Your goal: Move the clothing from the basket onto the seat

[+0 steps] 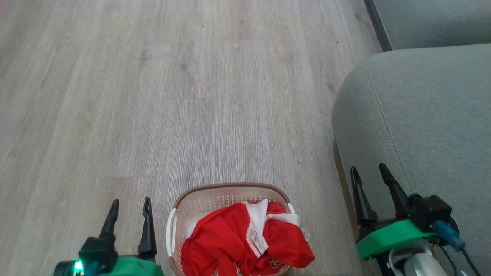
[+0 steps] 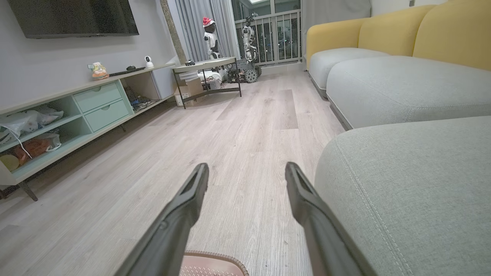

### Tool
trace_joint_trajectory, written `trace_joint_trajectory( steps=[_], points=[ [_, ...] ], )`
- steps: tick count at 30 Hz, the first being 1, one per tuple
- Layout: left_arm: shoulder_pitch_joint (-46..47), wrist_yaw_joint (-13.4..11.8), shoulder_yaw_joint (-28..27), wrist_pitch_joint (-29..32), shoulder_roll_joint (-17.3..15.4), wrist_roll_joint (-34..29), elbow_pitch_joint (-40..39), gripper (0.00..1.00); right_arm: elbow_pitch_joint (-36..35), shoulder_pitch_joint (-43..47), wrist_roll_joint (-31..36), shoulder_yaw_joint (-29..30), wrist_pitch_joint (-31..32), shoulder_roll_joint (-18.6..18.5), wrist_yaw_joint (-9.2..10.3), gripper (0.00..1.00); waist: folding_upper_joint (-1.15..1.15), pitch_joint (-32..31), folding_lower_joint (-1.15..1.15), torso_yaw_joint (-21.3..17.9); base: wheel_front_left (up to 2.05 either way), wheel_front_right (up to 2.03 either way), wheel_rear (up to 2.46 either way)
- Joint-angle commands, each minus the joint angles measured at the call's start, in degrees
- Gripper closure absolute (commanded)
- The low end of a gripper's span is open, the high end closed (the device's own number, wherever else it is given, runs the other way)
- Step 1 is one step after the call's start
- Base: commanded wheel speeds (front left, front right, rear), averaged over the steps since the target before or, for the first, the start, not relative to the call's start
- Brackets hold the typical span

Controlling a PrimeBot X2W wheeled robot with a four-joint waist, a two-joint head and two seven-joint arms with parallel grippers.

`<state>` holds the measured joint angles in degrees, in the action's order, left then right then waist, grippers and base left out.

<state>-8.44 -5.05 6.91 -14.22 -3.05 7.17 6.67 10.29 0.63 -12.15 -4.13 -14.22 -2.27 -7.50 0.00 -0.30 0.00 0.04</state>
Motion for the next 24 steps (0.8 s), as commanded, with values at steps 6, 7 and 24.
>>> trace_joint_trajectory(
  steps=[6, 7, 24],
  points=[
    [4.2, 1.1, 0.3, -0.8, 0.2, -1.1, -0.7, 0.00, -2.8, -3.0, 1.2, -0.2, -0.8, -0.6, 0.01, 0.00, 0.00, 3.3, 0.00, 0.1, 0.00, 0.00, 0.00],
    [4.8, 1.3, 0.8, -0.8, 0.2, -1.2, -0.4, 0.00, -3.0, -3.3, 1.4, 0.1, -0.8, -0.6, 0.01, 0.00, 0.00, 4.2, 0.00, 0.2, 0.00, 0.00, 0.00],
    [23.7, 5.1, 10.2, -0.8, 0.2, -5.4, 14.5, 0.00, -8.5, -13.2, 4.4, 4.9, -0.8, -0.6, 0.01, 0.00, 0.00, 27.2, 0.00, -1.3, 0.00, 0.00, 0.00]
  ],
)
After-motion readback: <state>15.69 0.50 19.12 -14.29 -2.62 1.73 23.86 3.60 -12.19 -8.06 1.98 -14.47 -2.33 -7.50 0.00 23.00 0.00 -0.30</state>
